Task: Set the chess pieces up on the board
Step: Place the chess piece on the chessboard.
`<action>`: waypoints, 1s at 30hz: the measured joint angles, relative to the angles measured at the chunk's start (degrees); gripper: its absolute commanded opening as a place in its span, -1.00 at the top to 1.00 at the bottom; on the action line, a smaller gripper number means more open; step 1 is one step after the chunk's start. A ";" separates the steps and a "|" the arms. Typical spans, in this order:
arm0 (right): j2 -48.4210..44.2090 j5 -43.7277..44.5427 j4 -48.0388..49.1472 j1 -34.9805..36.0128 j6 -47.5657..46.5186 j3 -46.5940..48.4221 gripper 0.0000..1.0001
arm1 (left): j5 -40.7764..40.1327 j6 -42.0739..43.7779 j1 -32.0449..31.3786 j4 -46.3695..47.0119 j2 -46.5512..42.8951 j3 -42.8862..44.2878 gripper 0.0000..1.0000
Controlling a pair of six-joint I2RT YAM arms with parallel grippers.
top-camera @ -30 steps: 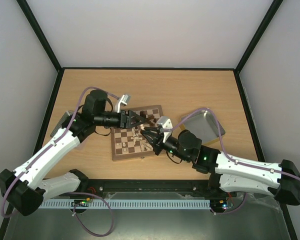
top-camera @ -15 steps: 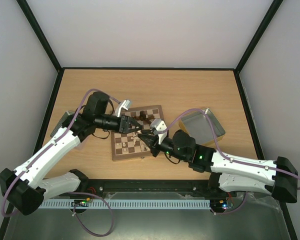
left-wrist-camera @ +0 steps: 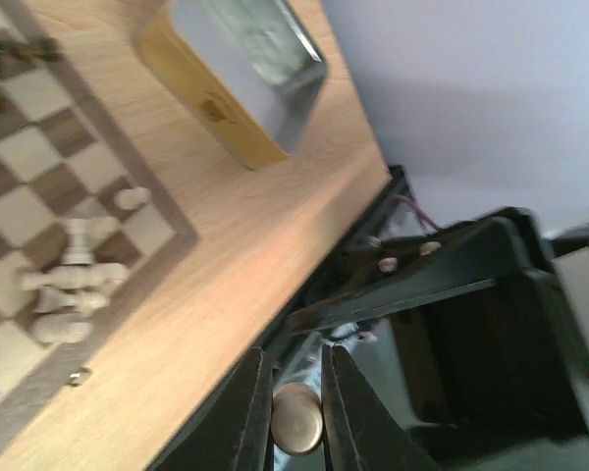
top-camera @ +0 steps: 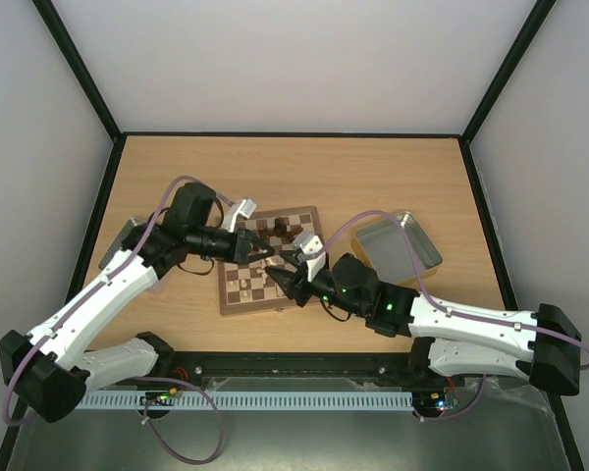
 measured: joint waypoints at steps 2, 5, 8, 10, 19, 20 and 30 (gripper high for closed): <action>0.04 0.79 -0.22 0.02 0.94 0.00 -0.12 | -3.74 0.68 -0.07 -1.18 0.00 0.00 0.91; -0.17 2.08 -0.26 0.02 2.62 -0.02 -0.18 | -11.32 1.57 -0.22 -1.79 -0.04 -0.63 0.91; -1.57 5.49 -0.46 0.02 5.29 -0.59 -0.20 | -22.36 1.88 -2.27 -1.97 -0.02 -3.23 0.91; -2.47 8.63 -0.57 0.02 7.21 -1.14 -0.22 | -29.75 1.88 -5.86 -2.34 0.52 -4.76 0.93; -5.01 22.43 -1.66 0.00 14.67 -4.17 -0.28 | -52.48 -1.22 -18.88 -1.40 6.16 -10.23 0.93; -5.22 23.06 -1.68 0.00 15.04 -4.42 -0.28 | -53.72 -1.66 -19.34 -1.33 6.97 -10.67 0.93; -5.40 25.92 -1.75 0.00 16.92 -5.07 -0.29 | -55.52 -4.74 -21.66 6.34 9.40 -17.27 0.92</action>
